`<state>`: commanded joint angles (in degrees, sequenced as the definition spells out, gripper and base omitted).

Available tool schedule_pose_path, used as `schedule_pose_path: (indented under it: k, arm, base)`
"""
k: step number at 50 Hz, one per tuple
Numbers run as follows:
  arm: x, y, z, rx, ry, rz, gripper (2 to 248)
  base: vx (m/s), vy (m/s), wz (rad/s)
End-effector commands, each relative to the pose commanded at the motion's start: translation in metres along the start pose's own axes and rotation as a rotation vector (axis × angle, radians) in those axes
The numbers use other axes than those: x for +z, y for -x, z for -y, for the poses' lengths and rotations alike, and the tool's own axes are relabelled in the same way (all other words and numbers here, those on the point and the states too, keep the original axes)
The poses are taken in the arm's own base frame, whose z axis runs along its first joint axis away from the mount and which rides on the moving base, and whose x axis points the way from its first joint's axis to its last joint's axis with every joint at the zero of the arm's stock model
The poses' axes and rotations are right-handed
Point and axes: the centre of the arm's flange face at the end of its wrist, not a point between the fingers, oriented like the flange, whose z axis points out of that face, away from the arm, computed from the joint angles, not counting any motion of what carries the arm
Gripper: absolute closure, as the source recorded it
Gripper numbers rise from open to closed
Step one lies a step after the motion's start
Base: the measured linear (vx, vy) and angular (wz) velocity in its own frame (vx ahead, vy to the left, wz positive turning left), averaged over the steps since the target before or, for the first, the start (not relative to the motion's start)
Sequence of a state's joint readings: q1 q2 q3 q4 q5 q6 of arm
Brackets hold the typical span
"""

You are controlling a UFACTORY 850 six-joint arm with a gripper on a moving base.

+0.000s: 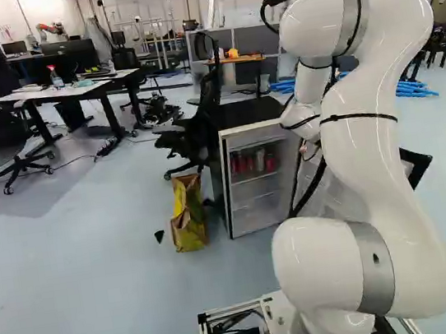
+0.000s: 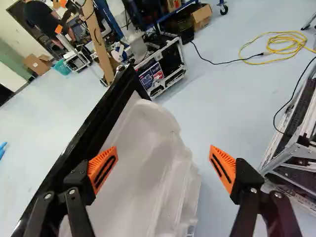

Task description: Grab a drink from the fridge

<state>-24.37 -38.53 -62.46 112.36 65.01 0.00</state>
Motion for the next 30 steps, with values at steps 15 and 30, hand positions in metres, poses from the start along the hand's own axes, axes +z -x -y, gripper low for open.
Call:
schedule_pose_path:
  k: [15,30]
  arm:
    - [0.006,0.001,0.012,0.002,-0.026,0.018,3]
    - [0.004,-0.003,0.003,-0.061,-0.101,0.028,3]
  base:
    - [0.000,0.000,0.000]
    - [0.000,0.000,0.000]
